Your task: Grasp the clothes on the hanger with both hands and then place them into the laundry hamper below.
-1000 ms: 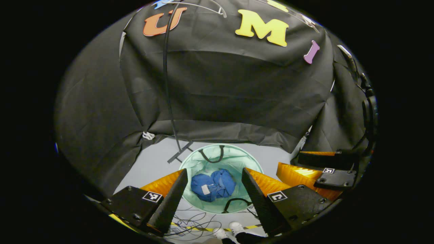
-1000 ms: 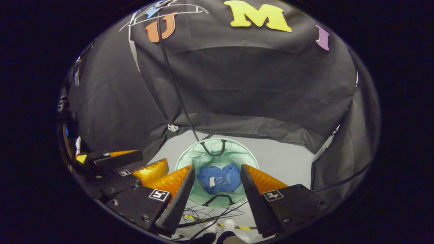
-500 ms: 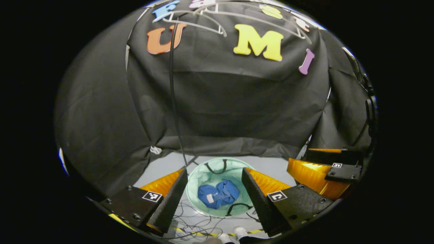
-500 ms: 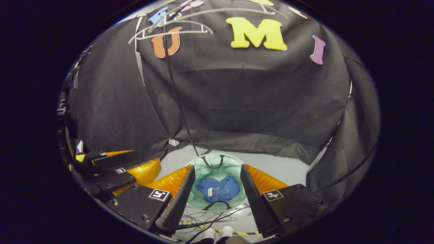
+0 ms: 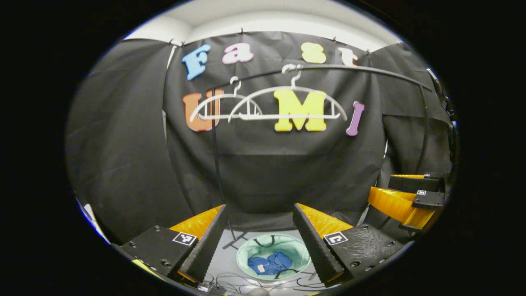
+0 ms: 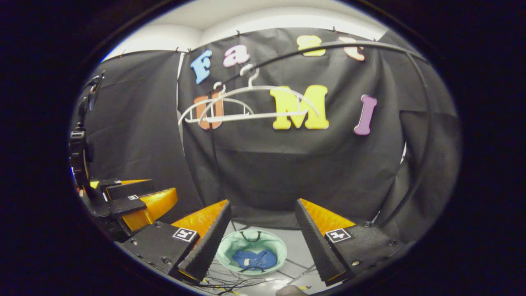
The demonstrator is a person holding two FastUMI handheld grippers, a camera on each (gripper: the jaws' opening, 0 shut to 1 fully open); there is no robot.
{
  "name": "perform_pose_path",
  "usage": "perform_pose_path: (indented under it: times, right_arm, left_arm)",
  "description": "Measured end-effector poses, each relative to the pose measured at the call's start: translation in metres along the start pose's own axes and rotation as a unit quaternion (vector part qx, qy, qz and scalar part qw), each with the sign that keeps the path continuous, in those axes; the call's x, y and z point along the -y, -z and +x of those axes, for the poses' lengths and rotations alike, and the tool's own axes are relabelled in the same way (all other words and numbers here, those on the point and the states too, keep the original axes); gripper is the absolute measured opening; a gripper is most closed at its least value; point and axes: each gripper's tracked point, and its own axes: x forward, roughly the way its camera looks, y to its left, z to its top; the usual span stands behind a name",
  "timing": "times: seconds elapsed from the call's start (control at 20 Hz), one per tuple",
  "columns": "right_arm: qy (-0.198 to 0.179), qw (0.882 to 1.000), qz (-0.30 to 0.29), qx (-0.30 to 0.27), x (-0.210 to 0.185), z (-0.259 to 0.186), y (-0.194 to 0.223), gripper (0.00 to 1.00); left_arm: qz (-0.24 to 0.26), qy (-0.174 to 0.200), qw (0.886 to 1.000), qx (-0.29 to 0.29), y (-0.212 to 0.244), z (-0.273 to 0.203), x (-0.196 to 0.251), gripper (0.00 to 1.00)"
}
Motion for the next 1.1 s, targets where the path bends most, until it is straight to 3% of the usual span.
perform_pose_path:
  times: [0.2, 0.5, 0.65, 0.9, 1.1]
  right_arm:
    - [-0.039, 0.998, -0.006, 0.056, 0.014, -0.084, -0.044, 1.00]
    - [-0.086, 0.991, 0.000, 0.100, 0.026, -0.188, -0.079, 1.00]
    - [-0.081, 0.989, -0.005, 0.123, 0.029, -0.224, -0.088, 0.96]
    - [-0.042, 0.989, -0.005, 0.139, 0.025, -0.269, -0.075, 0.99]
    - [-0.034, 0.992, 0.000, 0.121, -0.002, -0.276, -0.062, 1.00]
  left_arm:
    - [-0.015, -0.037, 0.998, 0.045, -0.045, -0.080, 0.015, 0.92]
    - [-0.013, -0.111, 0.991, 0.073, -0.061, -0.225, 0.017, 0.94]
    - [-0.012, -0.134, 0.988, 0.077, -0.056, -0.274, 0.006, 0.97]
    - [-0.004, -0.157, 0.983, 0.092, -0.048, -0.324, -0.028, 0.98]
    - [-0.009, -0.142, 0.984, 0.103, -0.054, -0.339, -0.043, 0.94]
